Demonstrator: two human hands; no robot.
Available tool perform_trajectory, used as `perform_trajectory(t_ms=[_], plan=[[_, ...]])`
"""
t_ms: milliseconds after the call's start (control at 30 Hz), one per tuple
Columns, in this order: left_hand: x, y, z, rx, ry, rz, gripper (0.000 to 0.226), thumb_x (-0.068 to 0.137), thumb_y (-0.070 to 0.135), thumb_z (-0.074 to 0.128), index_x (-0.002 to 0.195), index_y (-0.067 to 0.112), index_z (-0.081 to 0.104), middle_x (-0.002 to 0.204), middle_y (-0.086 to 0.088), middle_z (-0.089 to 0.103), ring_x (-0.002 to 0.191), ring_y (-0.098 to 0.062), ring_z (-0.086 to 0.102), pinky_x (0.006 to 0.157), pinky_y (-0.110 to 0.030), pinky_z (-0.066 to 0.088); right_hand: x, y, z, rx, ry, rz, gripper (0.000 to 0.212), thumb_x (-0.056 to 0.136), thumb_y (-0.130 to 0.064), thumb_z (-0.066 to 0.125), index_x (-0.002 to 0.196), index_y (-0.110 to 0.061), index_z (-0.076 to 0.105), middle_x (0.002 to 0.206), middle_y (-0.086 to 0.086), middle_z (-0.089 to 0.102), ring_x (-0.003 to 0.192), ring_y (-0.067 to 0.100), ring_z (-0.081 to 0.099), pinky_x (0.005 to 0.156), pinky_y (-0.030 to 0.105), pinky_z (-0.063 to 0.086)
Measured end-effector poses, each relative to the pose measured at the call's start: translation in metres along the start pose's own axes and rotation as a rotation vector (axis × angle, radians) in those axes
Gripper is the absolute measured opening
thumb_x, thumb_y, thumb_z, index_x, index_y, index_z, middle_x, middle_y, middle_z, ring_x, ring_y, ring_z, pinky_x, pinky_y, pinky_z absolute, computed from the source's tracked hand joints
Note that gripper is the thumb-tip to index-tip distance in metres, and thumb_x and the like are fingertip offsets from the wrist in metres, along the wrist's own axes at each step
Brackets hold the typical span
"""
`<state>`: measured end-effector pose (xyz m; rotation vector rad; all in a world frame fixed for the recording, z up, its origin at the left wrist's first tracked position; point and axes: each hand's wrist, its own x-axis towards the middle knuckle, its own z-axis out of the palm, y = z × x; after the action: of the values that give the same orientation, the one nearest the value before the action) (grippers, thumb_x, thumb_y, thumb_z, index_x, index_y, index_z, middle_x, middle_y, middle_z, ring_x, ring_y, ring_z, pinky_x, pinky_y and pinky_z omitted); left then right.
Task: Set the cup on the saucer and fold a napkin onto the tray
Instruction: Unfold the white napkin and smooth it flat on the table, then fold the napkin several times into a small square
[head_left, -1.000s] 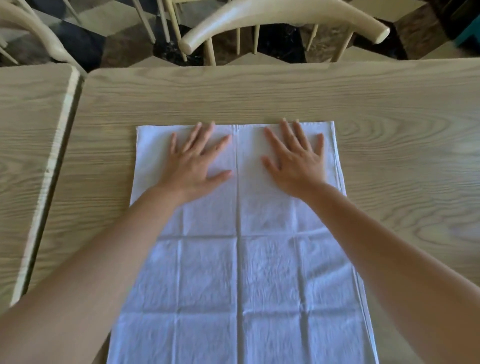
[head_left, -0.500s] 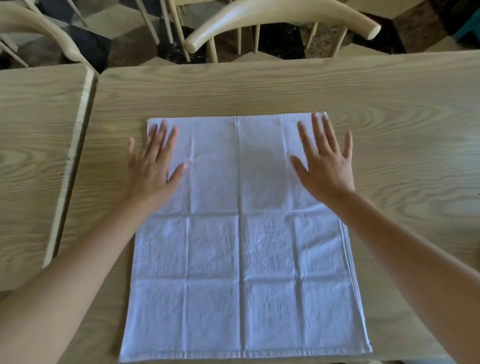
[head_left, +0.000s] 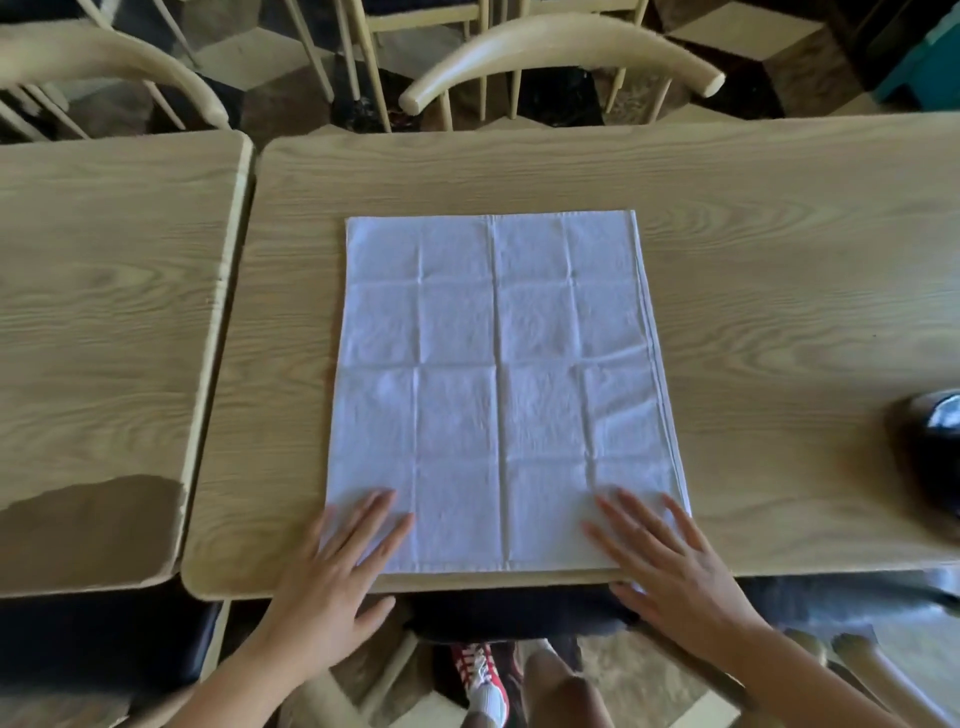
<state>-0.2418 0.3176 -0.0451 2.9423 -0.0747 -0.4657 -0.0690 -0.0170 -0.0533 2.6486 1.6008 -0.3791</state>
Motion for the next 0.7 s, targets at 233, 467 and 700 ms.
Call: perform_trajectory(t_ms=[233, 467, 700], plan=[[-0.006, 0.001, 0.001, 0.046, 0.045, 0.005, 0.050, 0.098, 0.040, 0.020, 0.140, 0.019, 0.036, 0.145, -0.010, 0.040, 0.132, -0.027, 0.040, 0.100, -0.054, 0.039, -0.013, -0.006, 0.006, 0.046, 0.131, 0.008, 0.053, 0.088, -0.020, 0.047, 0.140, -0.021, 0.038, 0.149, 0.001, 0.035, 0.140, 0.021, 0.028, 0.108, 0.046, 0.028], [-0.023, 0.003, -0.016, -0.199, 0.144, 0.106, 0.029, 0.095, 0.021, 0.046, 0.113, 0.010, 0.066, 0.124, -0.008, 0.062, 0.117, -0.021, 0.056, 0.098, -0.029, 0.045, -0.013, -0.011, -0.019, 0.303, 0.260, 0.028, 0.025, 0.083, -0.003, 0.058, 0.102, -0.013, 0.071, 0.122, 0.000, 0.065, 0.120, 0.017, 0.054, 0.093, 0.034, 0.051], [-0.016, -0.010, -0.047, -0.710, -0.081, -0.137, 0.035, 0.093, 0.016, 0.052, 0.115, 0.043, 0.057, 0.118, 0.031, 0.055, 0.106, 0.021, 0.048, 0.088, 0.002, 0.037, -0.002, 0.005, -0.057, 0.553, -0.065, 0.336, 0.021, 0.089, -0.019, 0.060, 0.106, -0.025, 0.071, 0.114, -0.010, 0.068, 0.105, 0.007, 0.062, 0.090, 0.024, 0.047]])
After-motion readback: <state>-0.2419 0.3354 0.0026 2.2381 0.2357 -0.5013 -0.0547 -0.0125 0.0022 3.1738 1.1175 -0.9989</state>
